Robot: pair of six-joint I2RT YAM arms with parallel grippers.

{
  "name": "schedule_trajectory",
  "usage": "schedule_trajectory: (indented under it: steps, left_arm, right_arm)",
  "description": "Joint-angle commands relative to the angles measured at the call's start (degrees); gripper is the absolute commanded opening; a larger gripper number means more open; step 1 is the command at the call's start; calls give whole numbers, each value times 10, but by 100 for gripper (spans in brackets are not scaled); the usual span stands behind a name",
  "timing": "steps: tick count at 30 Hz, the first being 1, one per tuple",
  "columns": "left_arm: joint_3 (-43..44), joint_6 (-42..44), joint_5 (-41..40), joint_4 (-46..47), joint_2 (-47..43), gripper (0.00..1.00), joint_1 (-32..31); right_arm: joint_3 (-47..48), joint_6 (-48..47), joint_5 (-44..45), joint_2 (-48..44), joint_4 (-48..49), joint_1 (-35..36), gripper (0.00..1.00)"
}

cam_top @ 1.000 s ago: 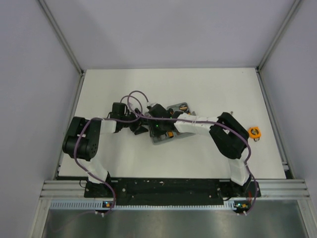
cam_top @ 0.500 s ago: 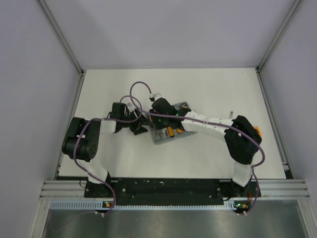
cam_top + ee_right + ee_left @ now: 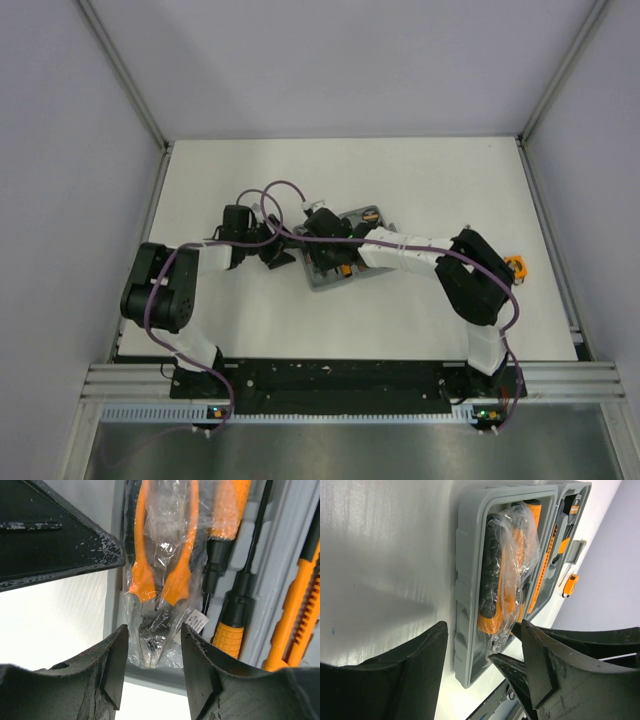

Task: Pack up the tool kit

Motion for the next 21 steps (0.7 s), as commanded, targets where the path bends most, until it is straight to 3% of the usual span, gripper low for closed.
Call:
schedule_trajectory:
  steps: [1, 12, 21]
  left_arm:
    - [-6, -12, 23, 50, 20, 64, -4]
    - [-9, -24, 46, 85, 36, 64, -11]
    - [-1, -7, 25, 52, 33, 63, -11]
  right_arm:
    - [3, 14, -34, 13, 5, 1, 45]
    - [3, 60, -100, 20, 34, -2, 40]
    - [-4, 48, -32, -15, 30, -2, 37]
